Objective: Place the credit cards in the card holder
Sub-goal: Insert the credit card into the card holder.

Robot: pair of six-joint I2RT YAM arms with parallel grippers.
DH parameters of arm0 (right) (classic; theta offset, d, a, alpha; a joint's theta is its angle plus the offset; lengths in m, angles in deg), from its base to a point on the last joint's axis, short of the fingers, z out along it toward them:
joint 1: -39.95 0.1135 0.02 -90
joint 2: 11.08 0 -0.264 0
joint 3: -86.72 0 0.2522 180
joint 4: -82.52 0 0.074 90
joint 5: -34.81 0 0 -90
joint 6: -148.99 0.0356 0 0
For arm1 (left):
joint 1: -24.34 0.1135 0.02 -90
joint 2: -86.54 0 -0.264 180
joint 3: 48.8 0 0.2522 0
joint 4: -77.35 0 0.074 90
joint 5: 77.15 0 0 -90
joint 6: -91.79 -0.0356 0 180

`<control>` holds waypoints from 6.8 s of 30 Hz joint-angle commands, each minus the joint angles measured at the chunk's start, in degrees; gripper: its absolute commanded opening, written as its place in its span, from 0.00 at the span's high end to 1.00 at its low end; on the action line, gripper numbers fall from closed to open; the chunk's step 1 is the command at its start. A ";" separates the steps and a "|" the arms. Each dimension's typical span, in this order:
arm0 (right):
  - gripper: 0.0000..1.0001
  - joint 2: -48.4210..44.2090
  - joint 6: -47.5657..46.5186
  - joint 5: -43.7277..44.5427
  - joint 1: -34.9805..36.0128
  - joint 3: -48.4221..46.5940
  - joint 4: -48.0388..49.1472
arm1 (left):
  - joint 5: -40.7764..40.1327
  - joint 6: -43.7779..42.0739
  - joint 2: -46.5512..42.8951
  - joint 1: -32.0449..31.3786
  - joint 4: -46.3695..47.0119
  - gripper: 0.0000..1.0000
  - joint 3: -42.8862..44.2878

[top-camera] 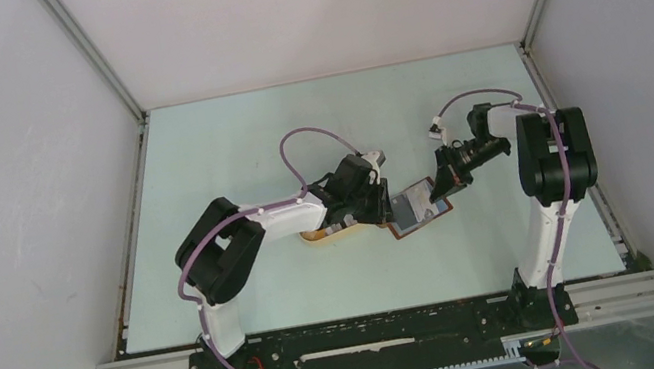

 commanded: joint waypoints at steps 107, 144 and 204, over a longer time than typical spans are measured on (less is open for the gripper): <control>1.00 -2.71 8.79 12.20 8.38 -1.47 1.73 | 3.01 1.52 1.33 1.21 1.86 0.66 0.95; 0.65 -4.61 7.64 6.45 12.08 -2.34 3.14 | 3.94 1.70 1.10 1.23 2.88 0.67 0.59; 0.93 -11.72 0.29 0.16 7.23 -1.53 1.89 | -11.86 -6.93 -23.95 0.81 0.35 0.63 -6.68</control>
